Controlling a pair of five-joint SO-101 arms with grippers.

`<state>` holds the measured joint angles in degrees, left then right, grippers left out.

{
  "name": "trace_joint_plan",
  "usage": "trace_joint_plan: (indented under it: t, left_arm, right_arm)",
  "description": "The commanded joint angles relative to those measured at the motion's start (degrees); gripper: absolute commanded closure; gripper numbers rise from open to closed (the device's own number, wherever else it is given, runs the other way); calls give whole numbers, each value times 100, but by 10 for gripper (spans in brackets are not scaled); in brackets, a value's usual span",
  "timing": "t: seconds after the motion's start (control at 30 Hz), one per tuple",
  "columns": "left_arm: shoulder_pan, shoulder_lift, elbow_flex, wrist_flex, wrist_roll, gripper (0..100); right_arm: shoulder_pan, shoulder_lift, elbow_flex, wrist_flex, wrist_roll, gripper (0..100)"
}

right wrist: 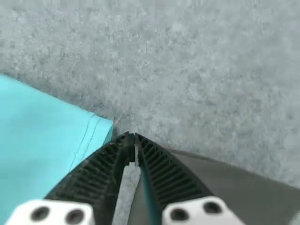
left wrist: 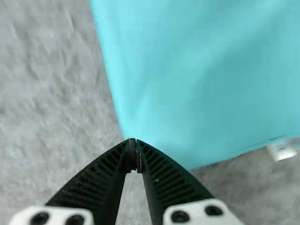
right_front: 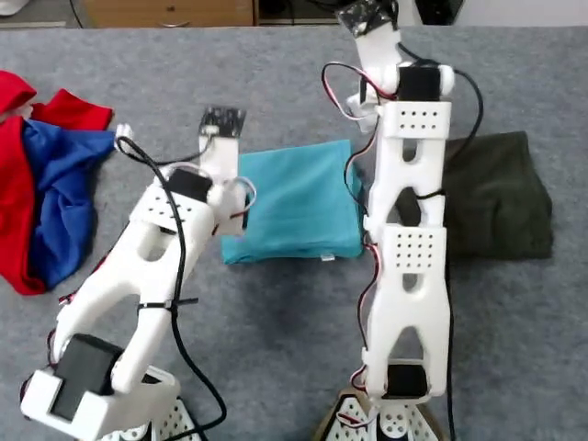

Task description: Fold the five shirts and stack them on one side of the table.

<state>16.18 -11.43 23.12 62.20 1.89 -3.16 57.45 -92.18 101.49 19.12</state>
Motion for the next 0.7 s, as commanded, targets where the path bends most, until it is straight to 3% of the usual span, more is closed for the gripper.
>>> trace_joint_plan:
  t: [0.0,0.17,0.4,0.67]
  left_arm:
    - [-167,-92,-782,9,0,981]
    - [-413,1068,-1688,-44,26,981]
    - [-695,3134,-3077,0,26,981]
    - [-782,4215,-3807,-9,26,981]
  right_arm:
    - [13,-1059,-31,105,44,997]
    - [13,-2000,1209,105,255,997]
    - [-303,-3952,5112,18,782,997]
    - [-418,-5692,9358,-1864,897,997]
